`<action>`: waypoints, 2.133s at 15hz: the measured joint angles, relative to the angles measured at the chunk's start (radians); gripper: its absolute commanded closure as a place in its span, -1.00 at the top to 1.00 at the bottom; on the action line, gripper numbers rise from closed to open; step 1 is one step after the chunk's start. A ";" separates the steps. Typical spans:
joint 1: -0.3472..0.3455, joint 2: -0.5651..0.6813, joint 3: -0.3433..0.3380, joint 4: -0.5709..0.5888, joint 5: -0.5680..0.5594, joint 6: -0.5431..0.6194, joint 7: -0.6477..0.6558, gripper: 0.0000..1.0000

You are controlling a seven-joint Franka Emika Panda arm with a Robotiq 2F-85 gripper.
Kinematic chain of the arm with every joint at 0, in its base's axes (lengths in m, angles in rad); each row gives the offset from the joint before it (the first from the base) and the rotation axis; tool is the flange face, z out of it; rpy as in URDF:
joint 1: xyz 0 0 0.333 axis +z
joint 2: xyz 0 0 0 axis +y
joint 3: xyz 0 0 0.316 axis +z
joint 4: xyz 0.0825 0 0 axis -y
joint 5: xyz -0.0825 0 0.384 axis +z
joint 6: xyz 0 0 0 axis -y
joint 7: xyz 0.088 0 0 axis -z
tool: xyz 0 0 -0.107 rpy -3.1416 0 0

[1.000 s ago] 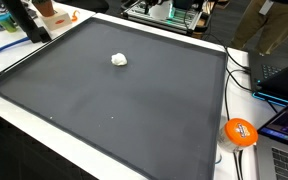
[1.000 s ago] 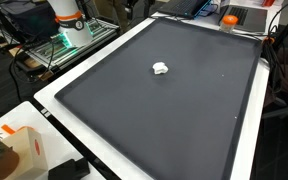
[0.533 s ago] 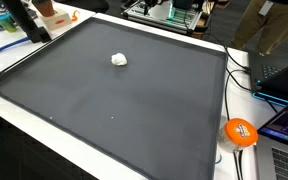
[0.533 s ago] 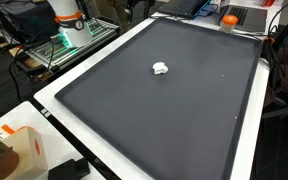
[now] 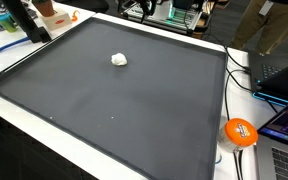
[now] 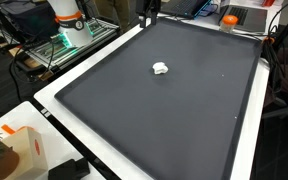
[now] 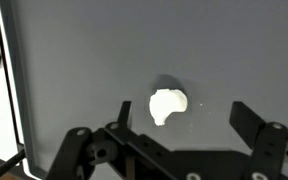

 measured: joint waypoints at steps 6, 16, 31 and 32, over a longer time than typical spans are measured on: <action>0.015 0.165 -0.020 0.082 -0.125 0.013 -0.213 1.00; 0.063 0.369 -0.082 0.220 -0.206 0.043 -0.277 1.00; 0.066 0.475 -0.114 0.320 -0.131 0.040 -0.427 1.00; 0.067 0.494 -0.118 0.330 -0.132 0.040 -0.434 1.00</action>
